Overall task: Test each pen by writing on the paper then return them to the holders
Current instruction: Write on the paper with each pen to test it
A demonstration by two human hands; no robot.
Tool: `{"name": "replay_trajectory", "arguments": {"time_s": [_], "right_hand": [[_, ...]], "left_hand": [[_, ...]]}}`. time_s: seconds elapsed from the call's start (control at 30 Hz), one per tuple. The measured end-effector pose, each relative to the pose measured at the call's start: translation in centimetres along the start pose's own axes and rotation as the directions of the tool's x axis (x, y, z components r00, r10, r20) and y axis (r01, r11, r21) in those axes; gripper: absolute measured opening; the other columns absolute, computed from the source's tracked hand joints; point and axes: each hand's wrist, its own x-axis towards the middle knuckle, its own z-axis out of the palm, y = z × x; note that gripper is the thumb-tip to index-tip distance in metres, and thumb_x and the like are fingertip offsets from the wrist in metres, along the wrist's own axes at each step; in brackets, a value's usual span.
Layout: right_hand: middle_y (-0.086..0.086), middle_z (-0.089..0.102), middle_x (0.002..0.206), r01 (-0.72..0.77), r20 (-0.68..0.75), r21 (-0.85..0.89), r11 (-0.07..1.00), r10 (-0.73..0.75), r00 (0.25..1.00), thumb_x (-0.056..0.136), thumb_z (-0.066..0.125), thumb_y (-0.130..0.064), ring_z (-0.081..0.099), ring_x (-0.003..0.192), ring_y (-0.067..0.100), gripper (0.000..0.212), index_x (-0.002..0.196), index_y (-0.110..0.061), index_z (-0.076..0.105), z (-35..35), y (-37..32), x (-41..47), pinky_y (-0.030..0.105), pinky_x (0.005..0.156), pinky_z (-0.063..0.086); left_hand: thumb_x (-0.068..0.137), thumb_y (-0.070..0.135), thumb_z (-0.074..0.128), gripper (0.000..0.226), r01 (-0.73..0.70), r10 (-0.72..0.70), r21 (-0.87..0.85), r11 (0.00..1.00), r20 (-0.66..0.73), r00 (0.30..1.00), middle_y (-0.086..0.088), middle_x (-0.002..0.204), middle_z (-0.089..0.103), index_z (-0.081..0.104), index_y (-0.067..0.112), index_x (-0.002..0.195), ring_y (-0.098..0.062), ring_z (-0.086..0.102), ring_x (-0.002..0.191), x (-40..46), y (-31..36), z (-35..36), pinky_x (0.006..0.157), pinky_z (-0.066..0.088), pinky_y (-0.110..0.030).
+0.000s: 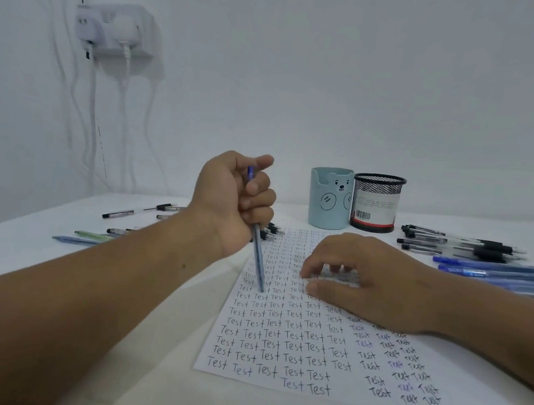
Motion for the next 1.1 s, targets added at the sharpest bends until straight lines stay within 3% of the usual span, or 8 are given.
{"name": "replay_trajectory", "arguments": {"time_s": [0.3,0.47,0.57,0.7,0.77,0.83,0.93,1.1], "right_hand": [[-0.028,0.066,0.104,-0.106,-0.047,0.159,0.982,0.115,0.992,0.069,0.062,-0.075,0.056,0.098,-0.006,0.067,0.130,-0.052,0.051,-1.1,-0.5,-0.8,0.016,0.080,0.048],[-0.015,0.058,0.077,-0.021,-0.322,0.042,0.999,0.033,0.946,0.082,0.063,-0.061,0.054,0.080,0.005,0.031,0.097,-0.038,0.077,-1.0,-0.2,-0.4,0.018,0.063,0.042],[-0.008,0.054,0.064,-0.068,-0.366,-0.009,0.998,0.061,0.929,0.087,0.070,-0.043,0.051,0.067,0.003,0.017,0.087,-0.028,0.078,-1.6,0.5,-0.4,0.013,0.058,0.037],[0.002,0.061,0.059,-0.244,-0.320,0.069,0.967,0.253,0.913,0.089,0.073,-0.032,0.044,0.050,0.005,0.019,0.078,-0.016,0.075,-2.9,1.6,-1.3,0.013,0.052,0.036],[0.004,0.064,0.060,-0.284,-0.274,0.267,0.921,0.355,0.894,0.089,0.071,-0.021,0.044,0.047,0.003,0.019,0.075,-0.010,0.073,-3.5,1.7,-1.9,0.013,0.050,0.036],[0.010,0.066,0.061,-0.277,-0.161,0.564,0.778,0.433,0.887,0.089,0.066,-0.006,0.046,0.046,0.011,0.014,0.076,-0.002,0.068,-3.8,1.6,-2.4,0.020,0.045,0.034],[0.019,0.062,0.064,-0.268,-0.020,0.744,0.612,0.420,0.907,0.086,0.059,0.006,0.040,0.044,0.019,0.010,0.079,-0.001,0.060,-3.6,1.3,-3.0,0.022,0.043,0.024],[0.011,0.049,0.048,-0.314,-0.039,0.658,0.684,0.447,0.894,0.084,0.075,-0.007,0.043,0.043,0.020,0.048,0.054,-0.014,0.038,-2.6,1.7,-3.0,0.021,0.043,0.030]], "left_hand": [[0.089,0.009,0.029,0.023,-0.096,0.089,-0.276,0.956,-0.041,0.995,0.000,0.055,0.034,0.048,0.011,0.078,-0.011,0.024,0.043,-0.6,-0.4,0.9,0.040,0.024,-0.019],[0.088,0.008,0.029,0.024,-0.088,0.106,-0.338,0.937,0.034,0.994,-0.007,0.060,0.043,0.047,0.008,0.073,-0.017,0.037,0.050,-1.3,-1.7,2.2,0.051,0.046,-0.023],[0.092,0.007,0.033,0.029,-0.126,0.127,-0.127,0.984,0.000,0.992,-0.014,0.073,0.065,0.060,0.006,0.083,-0.030,0.067,0.076,-1.3,-2.1,2.1,0.085,0.059,-0.045],[0.108,0.028,0.033,0.038,-0.112,0.103,0.317,0.942,0.043,0.994,-0.012,0.110,0.075,0.068,0.013,0.114,-0.028,0.066,0.116,-0.6,-2.4,0.6,0.105,0.048,-0.046],[0.107,0.043,0.037,0.040,-0.110,0.049,0.563,0.819,0.122,0.991,-0.005,0.113,0.074,0.070,0.021,0.115,-0.023,0.065,0.117,-0.7,-2.8,-0.1,0.107,0.046,-0.048],[0.098,0.056,0.052,0.030,-0.165,-0.069,0.831,0.532,0.237,0.969,0.013,0.119,0.070,0.073,0.036,0.107,-0.010,0.061,0.118,-1.0,-3.3,-0.6,0.106,0.044,-0.041],[0.083,0.064,0.065,0.027,-0.276,-0.256,0.947,0.164,0.311,0.915,0.033,0.127,0.055,0.066,0.053,0.108,0.006,0.048,0.124,-1.6,-3.7,-1.0,0.106,0.038,-0.034],[0.077,0.069,0.063,0.037,-0.360,-0.312,0.928,0.099,0.372,0.874,0.038,0.126,0.052,0.061,0.057,0.112,0.012,0.044,0.127,-1.4,-4.0,-1.4,0.118,0.033,-0.036]]}}
